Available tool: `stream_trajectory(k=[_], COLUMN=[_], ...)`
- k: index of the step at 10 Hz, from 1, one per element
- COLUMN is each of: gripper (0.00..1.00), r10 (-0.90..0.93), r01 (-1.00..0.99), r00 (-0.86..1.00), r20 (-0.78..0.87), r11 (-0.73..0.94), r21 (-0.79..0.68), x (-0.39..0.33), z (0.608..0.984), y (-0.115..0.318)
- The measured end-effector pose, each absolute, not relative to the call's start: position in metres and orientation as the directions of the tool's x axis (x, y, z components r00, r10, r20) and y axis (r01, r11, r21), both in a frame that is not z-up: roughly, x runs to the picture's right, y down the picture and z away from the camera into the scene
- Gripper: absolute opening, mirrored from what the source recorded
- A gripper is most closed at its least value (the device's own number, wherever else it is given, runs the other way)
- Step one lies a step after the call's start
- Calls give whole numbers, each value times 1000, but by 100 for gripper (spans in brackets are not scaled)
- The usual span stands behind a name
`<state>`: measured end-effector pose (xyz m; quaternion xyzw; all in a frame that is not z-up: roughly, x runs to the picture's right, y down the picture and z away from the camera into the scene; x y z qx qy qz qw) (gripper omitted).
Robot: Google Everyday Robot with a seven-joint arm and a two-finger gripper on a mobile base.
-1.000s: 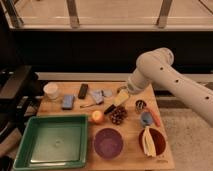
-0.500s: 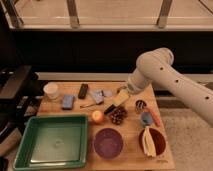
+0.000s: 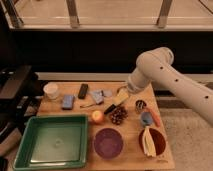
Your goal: Wipe purple bowl with sponge
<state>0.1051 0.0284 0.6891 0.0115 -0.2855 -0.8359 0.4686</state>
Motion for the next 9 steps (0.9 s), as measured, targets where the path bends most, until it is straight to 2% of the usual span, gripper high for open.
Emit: stream_trajectory(k=[6, 9], gripper=[80, 80], r10=[-856, -860], r01=[807, 805], r00=[-411, -396], r20=[313, 322], r11=[-183, -157], r21=[561, 573], x=[-3, -16], z=[763, 767], y=[-33, -36])
